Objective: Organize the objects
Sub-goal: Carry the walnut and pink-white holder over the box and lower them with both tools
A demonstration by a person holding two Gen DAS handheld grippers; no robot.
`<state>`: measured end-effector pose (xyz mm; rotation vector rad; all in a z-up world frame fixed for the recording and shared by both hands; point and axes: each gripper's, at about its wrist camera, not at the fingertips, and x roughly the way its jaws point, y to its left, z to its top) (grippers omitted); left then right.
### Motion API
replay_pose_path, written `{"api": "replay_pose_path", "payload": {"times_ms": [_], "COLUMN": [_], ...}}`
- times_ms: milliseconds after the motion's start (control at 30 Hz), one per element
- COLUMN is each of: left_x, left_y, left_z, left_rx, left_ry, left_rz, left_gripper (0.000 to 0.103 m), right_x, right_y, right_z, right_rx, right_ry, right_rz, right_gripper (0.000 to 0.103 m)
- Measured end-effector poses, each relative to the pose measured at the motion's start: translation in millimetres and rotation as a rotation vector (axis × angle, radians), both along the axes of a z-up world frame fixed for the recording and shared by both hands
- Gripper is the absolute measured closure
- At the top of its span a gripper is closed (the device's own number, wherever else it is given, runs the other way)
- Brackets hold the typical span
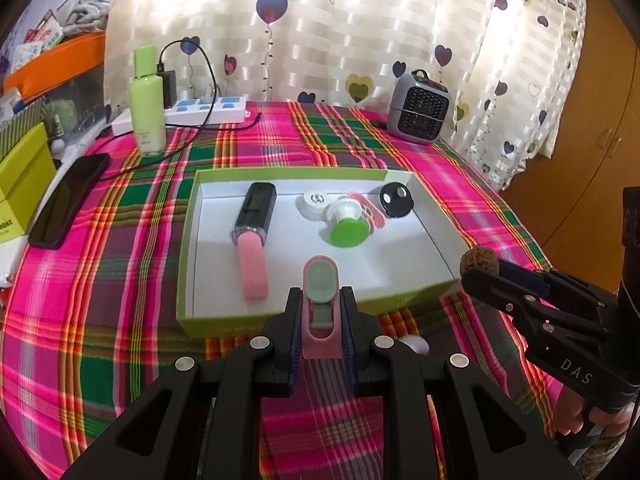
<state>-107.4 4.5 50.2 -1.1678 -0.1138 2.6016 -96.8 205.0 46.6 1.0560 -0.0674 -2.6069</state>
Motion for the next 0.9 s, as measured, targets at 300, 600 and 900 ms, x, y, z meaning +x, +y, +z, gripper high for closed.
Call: {"api": "replay_pose_path", "payload": {"times_ms": [300, 600, 900], "left_x": [-25, -49, -74], "left_y": [4, 4, 8], "left_z": [1, -5, -14], "left_rx": [-0.018, -0.016, -0.015], "left_ry": [0.006, -0.012, -0.041], "left_rz": [-0.004, 0.001, 0.001], "left_gripper": [0.087, 0.087, 0.087], "right_x": [-28, -53, -77], "right_y": [3, 3, 1], "right_z": [2, -8, -16], "right_rx": [0.019, 0.040, 0.076], "right_ry": [-0.004, -0.033, -0.054], "right_rz": [-0.005, -0.013, -0.003], "right_gripper": [0.073, 0.073, 0.073]}}
